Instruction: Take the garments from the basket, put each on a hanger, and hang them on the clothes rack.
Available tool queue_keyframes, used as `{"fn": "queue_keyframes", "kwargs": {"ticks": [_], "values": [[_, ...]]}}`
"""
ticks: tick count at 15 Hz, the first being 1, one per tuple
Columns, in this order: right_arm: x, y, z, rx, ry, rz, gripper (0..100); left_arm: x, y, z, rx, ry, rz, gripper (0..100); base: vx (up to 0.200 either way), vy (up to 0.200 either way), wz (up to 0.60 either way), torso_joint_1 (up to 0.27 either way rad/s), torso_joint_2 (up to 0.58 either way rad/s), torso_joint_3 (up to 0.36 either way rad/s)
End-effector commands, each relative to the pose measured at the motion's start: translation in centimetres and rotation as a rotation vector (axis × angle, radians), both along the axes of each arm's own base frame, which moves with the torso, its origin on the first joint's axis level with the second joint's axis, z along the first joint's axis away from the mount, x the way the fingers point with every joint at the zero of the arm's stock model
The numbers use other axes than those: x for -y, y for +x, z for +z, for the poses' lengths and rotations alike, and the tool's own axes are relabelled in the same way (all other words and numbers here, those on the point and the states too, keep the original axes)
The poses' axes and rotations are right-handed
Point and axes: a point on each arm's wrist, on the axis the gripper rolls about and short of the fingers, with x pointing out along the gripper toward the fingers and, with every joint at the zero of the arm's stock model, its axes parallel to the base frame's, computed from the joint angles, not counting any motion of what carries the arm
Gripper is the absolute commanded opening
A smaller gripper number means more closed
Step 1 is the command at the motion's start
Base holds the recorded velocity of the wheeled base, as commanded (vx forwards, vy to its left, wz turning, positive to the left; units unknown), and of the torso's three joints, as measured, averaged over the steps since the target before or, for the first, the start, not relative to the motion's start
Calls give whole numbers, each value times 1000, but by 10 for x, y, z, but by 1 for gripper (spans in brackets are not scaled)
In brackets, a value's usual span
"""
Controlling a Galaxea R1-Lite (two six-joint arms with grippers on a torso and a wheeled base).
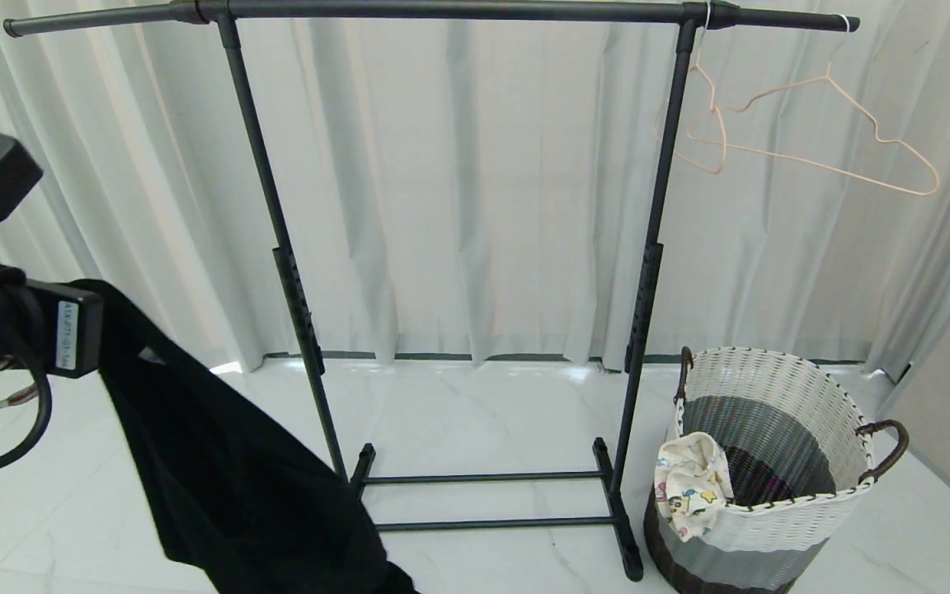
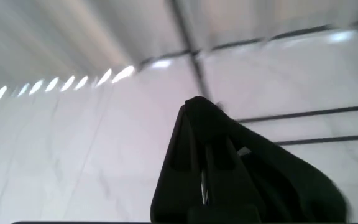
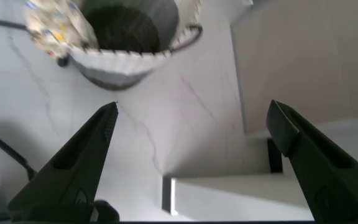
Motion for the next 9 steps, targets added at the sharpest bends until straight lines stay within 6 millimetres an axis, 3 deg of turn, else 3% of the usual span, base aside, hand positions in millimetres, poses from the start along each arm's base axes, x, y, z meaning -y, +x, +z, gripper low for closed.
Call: {"fn": "queue_keyframes", "kwargs": {"ticks": [1, 4, 9], "values": [[11, -16, -13, 0, -1, -57, 100, -12, -10, -10, -12, -18, 82, 0, 0, 0, 0, 0, 0, 0], [14, -23, -15, 21, 10, -82, 100, -10, -11, -15, -5, -140, 116, 0, 0, 0, 0, 0, 0, 0], [10, -9, -22, 101, 127, -103, 100, 8, -13, -19, -14, -201, 28, 0, 0, 0, 0, 0, 0, 0]]}}
